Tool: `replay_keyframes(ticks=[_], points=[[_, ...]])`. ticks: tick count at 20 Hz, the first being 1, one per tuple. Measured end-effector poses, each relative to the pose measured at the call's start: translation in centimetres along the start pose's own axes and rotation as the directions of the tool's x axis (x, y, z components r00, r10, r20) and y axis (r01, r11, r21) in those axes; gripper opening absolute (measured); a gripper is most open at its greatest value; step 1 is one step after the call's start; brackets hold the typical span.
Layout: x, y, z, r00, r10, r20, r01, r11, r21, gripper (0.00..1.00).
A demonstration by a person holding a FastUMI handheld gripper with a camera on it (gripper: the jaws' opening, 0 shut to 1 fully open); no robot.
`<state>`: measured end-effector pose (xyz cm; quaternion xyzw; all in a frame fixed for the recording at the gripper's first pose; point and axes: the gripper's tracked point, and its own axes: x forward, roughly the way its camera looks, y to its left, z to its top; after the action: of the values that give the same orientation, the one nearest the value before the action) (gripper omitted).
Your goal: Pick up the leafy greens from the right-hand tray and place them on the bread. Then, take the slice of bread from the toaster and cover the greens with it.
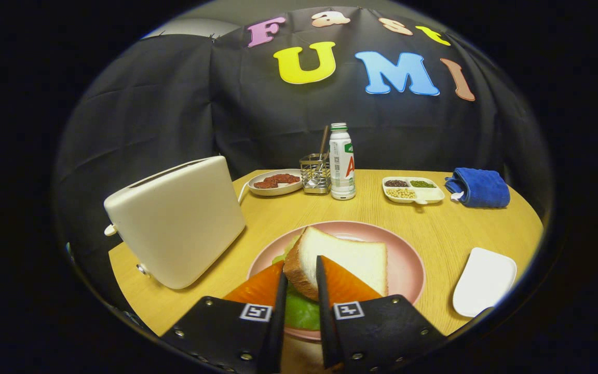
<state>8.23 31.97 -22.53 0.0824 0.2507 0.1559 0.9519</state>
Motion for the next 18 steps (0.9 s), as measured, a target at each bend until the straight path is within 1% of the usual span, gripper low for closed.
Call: replay_keyframes(ticks=[1, 2, 3, 4, 6, 7, 9, 12, 14, 18], points=[[0.3, 0.3, -0.7, 1.000, 0.020, -0.017, -0.019, 1.000, 0.009, 0.52], [0.2, 0.2, -0.2, 1.000, 0.014, 0.003, -0.014, 1.000, -0.002, 0.62], [-0.1, 0.1, 0.4, 1.000, 0.007, 0.019, -0.007, 1.000, -0.014, 0.69], [-0.3, 0.4, 0.6, 0.999, 0.013, 0.029, -0.013, 1.000, -0.017, 0.70], [-0.6, 0.5, 1.2, 0.999, 0.009, 0.050, -0.007, 1.000, -0.022, 0.85], [-1.1, 0.2, 2.0, 0.998, -0.007, 0.070, 0.010, 0.999, -0.040, 0.90], [-2.1, -0.6, 3.9, 0.992, -0.037, 0.120, 0.045, 0.997, -0.069, 0.90], [-4.3, -1.1, 7.4, 0.980, -0.042, 0.194, 0.057, 0.996, -0.073, 0.90], [-5.7, -2.3, 9.9, 0.971, -0.056, 0.234, 0.079, 0.993, -0.090, 0.90], [-8.1, -5.4, 13.3, 0.952, -0.093, 0.291, 0.130, 0.986, -0.109, 0.90]])
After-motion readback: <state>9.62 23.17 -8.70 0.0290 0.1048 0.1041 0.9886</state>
